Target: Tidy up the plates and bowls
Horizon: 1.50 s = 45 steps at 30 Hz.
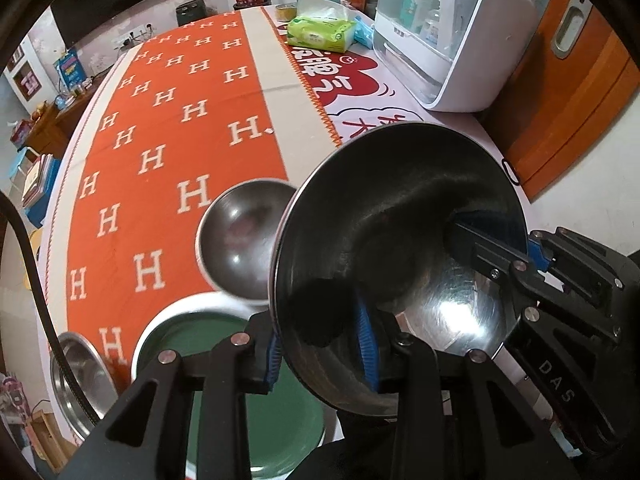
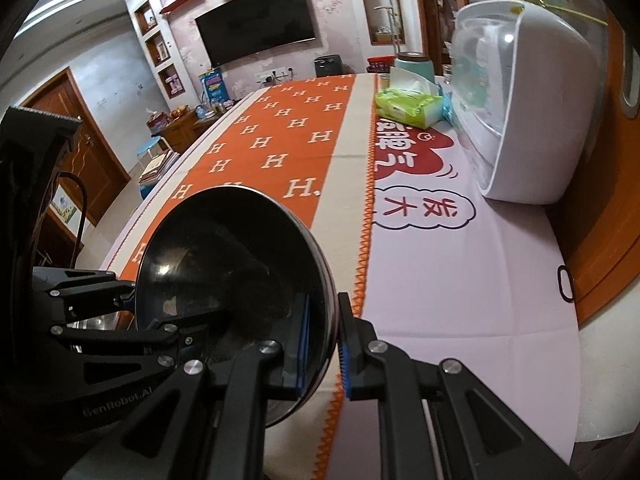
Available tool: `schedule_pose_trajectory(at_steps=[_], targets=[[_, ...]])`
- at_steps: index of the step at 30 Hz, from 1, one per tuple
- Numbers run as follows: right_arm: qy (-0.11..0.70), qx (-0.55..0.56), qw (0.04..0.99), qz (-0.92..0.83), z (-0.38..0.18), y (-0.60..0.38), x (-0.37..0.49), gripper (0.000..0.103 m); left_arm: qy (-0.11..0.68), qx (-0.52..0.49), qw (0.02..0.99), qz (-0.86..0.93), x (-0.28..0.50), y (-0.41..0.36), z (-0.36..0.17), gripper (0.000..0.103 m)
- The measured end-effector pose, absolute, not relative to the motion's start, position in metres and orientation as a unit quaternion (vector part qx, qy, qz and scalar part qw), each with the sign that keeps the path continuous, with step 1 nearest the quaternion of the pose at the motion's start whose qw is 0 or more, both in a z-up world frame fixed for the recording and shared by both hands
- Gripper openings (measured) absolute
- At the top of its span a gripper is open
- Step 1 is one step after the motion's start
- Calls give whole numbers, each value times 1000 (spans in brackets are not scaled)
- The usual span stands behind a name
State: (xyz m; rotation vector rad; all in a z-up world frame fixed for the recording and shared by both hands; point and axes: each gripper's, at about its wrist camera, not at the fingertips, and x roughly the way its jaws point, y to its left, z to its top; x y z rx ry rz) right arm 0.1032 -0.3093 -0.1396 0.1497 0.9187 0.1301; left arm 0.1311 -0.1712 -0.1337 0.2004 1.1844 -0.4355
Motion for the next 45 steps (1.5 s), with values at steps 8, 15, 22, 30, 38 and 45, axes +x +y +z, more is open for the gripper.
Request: schedule_pose_trajectory(at_steps=[8, 15, 22, 30, 38, 45], targets=[[439, 56, 893, 83, -131, -275, 93, 13, 558, 88, 802, -192, 114, -136, -129, 31], [452, 46, 885, 99, -130, -236, 89, 14, 573, 90, 795, -180, 102, -98, -128, 32], [459, 46, 881, 104, -129, -193, 85, 14, 576, 95, 792, -180, 96, -57, -127, 32], [458, 34, 881, 116, -125, -143, 83, 14, 575, 87, 796, -168, 92, -3, -123, 32], [458, 30, 879, 127, -124, -98, 85, 14, 574, 89, 798, -159, 88, 41, -121, 33], [465, 35, 875, 131, -131, -62, 88, 15, 583, 94, 792, -154, 92, 76, -127, 33]])
